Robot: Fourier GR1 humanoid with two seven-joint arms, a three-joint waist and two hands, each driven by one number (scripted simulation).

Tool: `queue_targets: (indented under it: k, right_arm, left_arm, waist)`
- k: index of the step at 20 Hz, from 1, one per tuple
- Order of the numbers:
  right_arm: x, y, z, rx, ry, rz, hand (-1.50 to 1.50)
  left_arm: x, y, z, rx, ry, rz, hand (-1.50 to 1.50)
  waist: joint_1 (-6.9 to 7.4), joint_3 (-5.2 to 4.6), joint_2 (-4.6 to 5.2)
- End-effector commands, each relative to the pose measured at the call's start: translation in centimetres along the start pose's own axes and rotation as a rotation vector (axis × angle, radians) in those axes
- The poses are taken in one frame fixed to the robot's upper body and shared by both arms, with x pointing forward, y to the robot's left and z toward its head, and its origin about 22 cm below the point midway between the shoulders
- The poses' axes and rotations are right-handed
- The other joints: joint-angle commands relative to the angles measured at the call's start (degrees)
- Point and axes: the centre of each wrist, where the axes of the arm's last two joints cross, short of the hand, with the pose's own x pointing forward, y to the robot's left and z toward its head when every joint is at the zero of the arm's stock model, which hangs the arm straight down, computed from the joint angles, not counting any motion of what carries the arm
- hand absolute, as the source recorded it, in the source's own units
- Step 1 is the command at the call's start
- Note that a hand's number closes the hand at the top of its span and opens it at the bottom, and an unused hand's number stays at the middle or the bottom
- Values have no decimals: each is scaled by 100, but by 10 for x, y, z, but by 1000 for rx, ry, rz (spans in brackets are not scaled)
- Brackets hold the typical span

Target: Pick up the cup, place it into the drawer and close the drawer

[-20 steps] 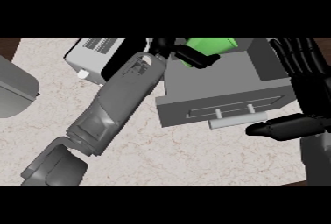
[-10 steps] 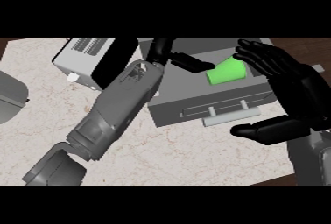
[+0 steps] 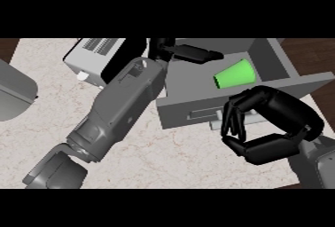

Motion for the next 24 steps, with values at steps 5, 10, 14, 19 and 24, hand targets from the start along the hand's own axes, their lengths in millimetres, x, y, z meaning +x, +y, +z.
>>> queue_targets:
  k: [5, 10, 14, 19, 24]
  right_arm:
    - [1, 1, 23, 30, 264, 351, -150]
    - [-60, 33, 19, 10, 397, 381, -150]
    - [-108, 40, 10, 46, 509, 395, -150]
    - [-158, 14, 21, 84, 595, 441, 150]
    - [-182, 1, -5, 18, 614, 442, 150]
  left_arm:
    - [-4, 6, 0, 90, -15, 41, -150]
    - [-8, 10, 3, 80, -33, 102, -150]
    - [-29, 20, 21, 87, -45, 115, -150]
    - [-46, 31, 38, 95, -46, 142, -150]
    - [-27, 70, 30, 93, -54, 155, -150]
  waist:
    - [520, 10, -104]
    - [858, 10, -131]
    - [1041, 9, -143]
    - [1250, 17, -128]
    - [1491, 25, -95]
